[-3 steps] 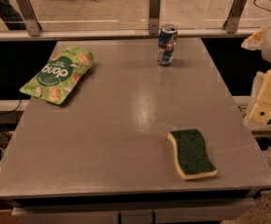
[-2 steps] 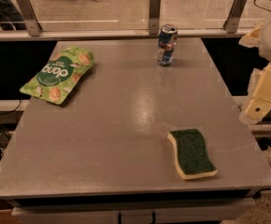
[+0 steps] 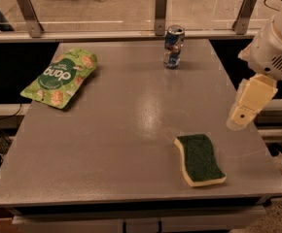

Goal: Move sponge near green rice chip bag

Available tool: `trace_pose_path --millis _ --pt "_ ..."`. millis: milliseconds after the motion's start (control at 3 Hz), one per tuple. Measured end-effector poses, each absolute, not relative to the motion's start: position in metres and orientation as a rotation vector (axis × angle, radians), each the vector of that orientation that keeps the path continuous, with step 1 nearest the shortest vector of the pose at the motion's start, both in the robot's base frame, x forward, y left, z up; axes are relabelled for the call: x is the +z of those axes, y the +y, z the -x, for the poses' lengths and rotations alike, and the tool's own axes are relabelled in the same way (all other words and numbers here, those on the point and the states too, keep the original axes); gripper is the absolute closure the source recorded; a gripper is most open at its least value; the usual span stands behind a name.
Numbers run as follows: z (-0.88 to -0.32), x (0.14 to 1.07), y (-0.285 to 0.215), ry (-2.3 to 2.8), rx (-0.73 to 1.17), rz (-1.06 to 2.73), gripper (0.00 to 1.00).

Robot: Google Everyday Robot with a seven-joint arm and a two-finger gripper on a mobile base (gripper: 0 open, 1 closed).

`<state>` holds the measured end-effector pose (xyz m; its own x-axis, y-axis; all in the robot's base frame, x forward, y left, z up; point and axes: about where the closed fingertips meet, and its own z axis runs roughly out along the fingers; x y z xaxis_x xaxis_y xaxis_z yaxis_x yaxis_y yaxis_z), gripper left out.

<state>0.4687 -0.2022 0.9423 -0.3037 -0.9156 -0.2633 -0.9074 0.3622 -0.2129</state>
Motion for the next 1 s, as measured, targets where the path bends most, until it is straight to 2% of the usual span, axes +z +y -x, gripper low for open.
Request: trace_pose_path --millis 333,1000 --pt "-0.4655 0.9253 -0.1978 2.397 -0.005 1.437 0.0" --pt "-0.4665 0.9213 -0.1992 2.449 0.036 1.333 0.0"
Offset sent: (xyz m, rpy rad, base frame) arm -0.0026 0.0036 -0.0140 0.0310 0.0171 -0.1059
